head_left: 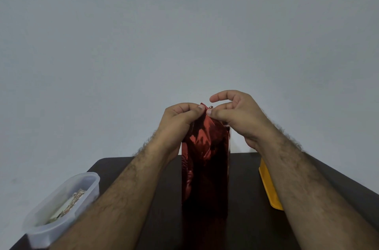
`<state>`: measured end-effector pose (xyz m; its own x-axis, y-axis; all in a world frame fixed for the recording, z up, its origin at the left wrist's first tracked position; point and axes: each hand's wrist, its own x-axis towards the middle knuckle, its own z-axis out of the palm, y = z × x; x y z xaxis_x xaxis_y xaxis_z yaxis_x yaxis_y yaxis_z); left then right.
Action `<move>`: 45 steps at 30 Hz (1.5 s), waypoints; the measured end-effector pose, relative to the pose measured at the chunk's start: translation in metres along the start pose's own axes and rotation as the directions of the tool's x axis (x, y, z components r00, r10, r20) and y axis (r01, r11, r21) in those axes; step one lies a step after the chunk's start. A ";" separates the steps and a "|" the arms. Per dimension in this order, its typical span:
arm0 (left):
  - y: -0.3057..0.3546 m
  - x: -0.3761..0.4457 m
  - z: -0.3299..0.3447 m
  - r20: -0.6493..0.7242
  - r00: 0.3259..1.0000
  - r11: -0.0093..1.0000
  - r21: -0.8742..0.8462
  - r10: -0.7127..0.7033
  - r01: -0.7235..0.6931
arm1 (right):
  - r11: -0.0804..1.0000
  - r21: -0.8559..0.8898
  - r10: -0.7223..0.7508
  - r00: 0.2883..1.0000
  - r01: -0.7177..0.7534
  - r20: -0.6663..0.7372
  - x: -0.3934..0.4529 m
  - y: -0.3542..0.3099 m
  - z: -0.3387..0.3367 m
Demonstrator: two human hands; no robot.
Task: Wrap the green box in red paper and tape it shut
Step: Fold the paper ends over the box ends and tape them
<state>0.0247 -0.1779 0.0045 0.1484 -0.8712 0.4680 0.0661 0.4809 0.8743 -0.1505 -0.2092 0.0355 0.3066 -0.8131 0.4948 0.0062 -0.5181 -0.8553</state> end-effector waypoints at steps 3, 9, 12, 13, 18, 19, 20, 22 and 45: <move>0.000 -0.001 0.003 -0.036 0.999 1.000 -0.007 -0.019 0.019 | 0.999 0.030 0.042 0.999 -0.042 -0.018 0.002 0.001 0.000; -0.006 0.001 0.004 -0.111 0.992 0.998 0.049 0.055 -0.050 | 0.997 0.052 0.060 0.995 -0.056 -0.083 0.006 0.013 0.001; -0.008 0.000 0.005 -0.109 0.991 0.995 0.074 0.072 -0.064 | 0.994 0.086 0.078 0.991 -0.069 -0.109 0.008 0.015 0.000; -0.008 0.001 0.005 -0.115 0.990 0.994 0.089 0.079 -0.069 | 0.991 0.102 0.091 0.990 -0.081 -0.105 0.008 0.016 0.000; -0.008 0.000 0.008 -0.109 0.991 0.993 0.100 0.076 -0.065 | 0.986 0.099 0.136 0.989 -0.130 -0.054 0.009 0.020 0.001; -0.007 0.000 0.008 -0.105 0.992 0.994 0.090 0.072 -0.063 | 0.986 0.106 0.137 0.990 -0.132 -0.045 0.009 0.021 0.002; -0.006 0.000 0.009 -0.100 0.993 0.995 0.077 0.070 -0.062 | 0.985 0.113 0.138 0.990 -0.133 -0.040 0.009 0.021 0.003; -0.005 0.001 0.009 -0.102 0.993 0.997 0.051 0.058 -0.053 | 0.983 0.119 0.145 0.989 -0.140 -0.029 0.008 0.019 0.002; -0.004 0.003 0.018 -0.168 0.986 0.999 0.038 -0.020 0.027 | 0.968 -0.234 0.098 0.995 -0.095 0.003 0.000 -0.007 -0.019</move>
<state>0.0073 -0.1840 0.0043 0.3103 -0.8519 0.4218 0.0324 0.4530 0.8909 -0.1690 -0.2109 0.0442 0.3082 -0.8595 0.4078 -0.2459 -0.4861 -0.8386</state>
